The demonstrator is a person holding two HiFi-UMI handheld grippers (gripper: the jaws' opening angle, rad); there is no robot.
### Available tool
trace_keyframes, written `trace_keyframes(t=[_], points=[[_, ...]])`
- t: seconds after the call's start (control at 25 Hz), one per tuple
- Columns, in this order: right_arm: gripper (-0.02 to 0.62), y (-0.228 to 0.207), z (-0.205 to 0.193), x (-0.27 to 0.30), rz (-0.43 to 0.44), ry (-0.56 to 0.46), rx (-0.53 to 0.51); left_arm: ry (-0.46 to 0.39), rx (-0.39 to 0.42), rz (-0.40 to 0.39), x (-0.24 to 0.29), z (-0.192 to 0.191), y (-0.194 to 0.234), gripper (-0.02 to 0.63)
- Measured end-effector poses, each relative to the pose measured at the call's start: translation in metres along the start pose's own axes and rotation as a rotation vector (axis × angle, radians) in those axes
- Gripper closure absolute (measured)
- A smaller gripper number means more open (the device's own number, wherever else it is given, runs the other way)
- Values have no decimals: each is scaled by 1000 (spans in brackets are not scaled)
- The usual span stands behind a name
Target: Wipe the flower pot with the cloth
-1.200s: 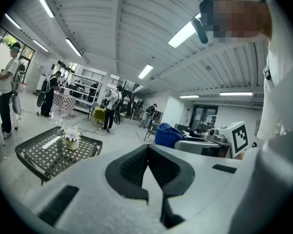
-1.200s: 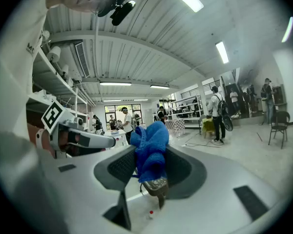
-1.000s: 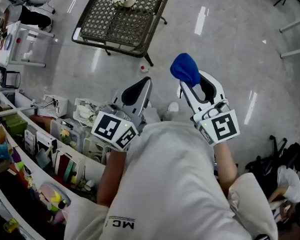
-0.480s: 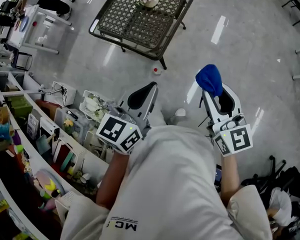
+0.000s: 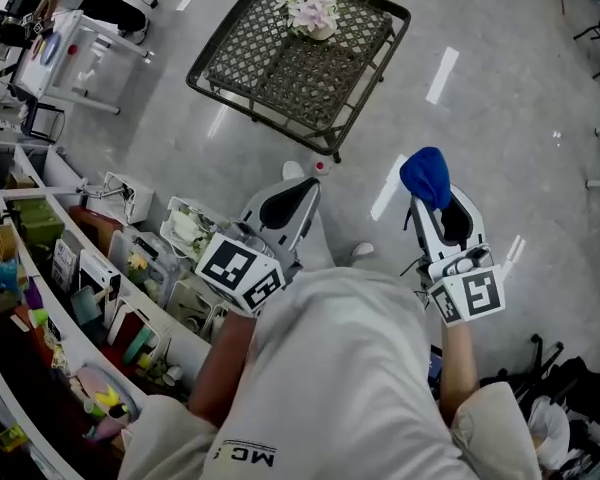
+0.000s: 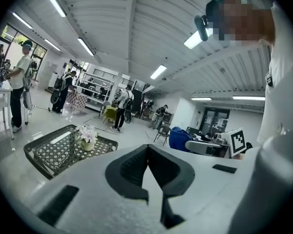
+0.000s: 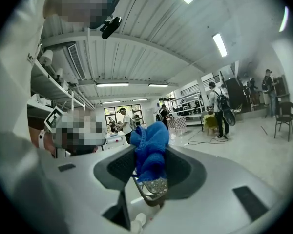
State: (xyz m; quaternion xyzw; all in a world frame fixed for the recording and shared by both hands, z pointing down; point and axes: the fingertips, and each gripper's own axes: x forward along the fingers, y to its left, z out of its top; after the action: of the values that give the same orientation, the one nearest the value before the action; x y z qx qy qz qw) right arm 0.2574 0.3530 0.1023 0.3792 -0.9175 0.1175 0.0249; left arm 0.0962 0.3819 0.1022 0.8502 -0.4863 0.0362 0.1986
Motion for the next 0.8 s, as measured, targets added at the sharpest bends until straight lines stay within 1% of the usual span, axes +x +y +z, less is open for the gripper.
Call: trace_keyframes(t=[0.12,0.24,0.28,0.36,0.44,0.52,0.6,0.68,0.8], points=[[420,3,0,53,2,21,6,-10,-21,7,7,12,53,583],[419,6,9,111,-5,39,-14,-43,-47,20,16,38,117,583],[419,6,14,129,-12,41,-25,-39,-50,10,21,46,137,583],[419,8,22,165,-18,56,-30,-2,-38,-48,33,60,168,583],[422,9,28,198,-30,77,-28,29,-23,-137,45,71,189,583],[422,3,33,231,-68,82,-33,48,-8,-199,57,78,213,583],[421,-2,40,258,-107,70,-24,70,5,-237,70,81,234,583],[421,-3,45,279,-129,57,1,90,14,-264,81,81,250,583],[422,-15,45,298,-157,48,46,96,50,-267,97,85,265,583]])
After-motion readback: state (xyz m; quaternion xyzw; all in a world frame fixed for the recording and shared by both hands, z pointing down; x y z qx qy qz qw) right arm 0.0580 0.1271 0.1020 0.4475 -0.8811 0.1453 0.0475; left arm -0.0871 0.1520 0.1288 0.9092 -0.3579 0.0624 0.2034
